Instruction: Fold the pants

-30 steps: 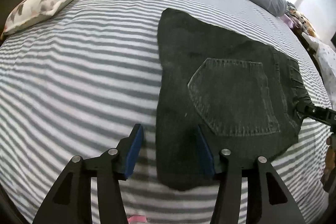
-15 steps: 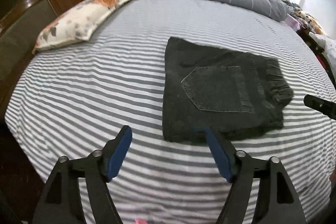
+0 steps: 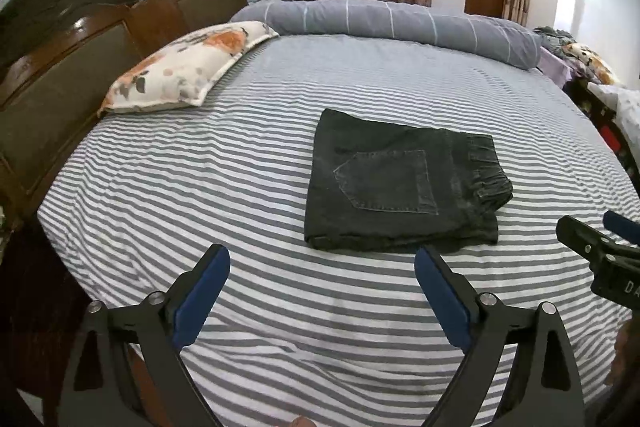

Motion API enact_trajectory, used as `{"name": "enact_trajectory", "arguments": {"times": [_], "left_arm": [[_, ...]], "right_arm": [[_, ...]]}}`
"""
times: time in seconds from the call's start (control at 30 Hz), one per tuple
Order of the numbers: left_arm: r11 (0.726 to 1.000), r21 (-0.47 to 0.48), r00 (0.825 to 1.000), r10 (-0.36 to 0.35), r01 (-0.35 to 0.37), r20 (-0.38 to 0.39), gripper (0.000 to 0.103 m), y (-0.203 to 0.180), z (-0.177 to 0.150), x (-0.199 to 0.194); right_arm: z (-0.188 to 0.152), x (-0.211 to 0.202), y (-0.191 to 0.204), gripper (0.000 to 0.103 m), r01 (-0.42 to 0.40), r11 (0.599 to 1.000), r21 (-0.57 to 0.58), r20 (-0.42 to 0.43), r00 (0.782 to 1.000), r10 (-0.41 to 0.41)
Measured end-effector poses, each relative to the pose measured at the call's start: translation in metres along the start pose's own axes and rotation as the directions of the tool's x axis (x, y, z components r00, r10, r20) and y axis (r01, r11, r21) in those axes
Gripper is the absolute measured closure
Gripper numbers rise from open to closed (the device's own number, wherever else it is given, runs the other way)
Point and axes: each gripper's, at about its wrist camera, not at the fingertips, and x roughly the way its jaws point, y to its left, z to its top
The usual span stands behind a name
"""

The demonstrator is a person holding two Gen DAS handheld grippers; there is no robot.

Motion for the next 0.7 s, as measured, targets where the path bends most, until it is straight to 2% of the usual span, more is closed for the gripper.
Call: {"name": "enact_trajectory", "arguments": {"times": [0.1,0.23,0.47,0.7], "left_arm": [[1.0,0.011,1.0,0.014,-0.014,0.009,0.009,-0.004,-0.004,-0.007],[0.999,0.016,1.0,0.028,-0.029,0.012,0.003,-0.007,-0.01,-0.01],[0.999,0.02,0.999,0.042,-0.042,-0.002,0.003,-0.012,-0.021,-0.012],[0.998,0.02,0.999,0.053,-0.053,-0.01,0.003,-0.015,-0.028,-0.012]], "right_arm": [[-0.004,-0.007,0.004,0.002,0.012,1.0,-0.02,0.012,1.0,-0.012],[-0.009,-0.012,0.007,0.002,0.016,0.999,-0.031,0.012,1.0,-0.016],[-0.021,-0.014,0.012,0.002,0.05,0.996,-0.069,0.017,0.999,-0.049],[-0.03,-0.013,0.015,0.002,0.051,0.995,-0.091,0.004,0.999,-0.05]]}}
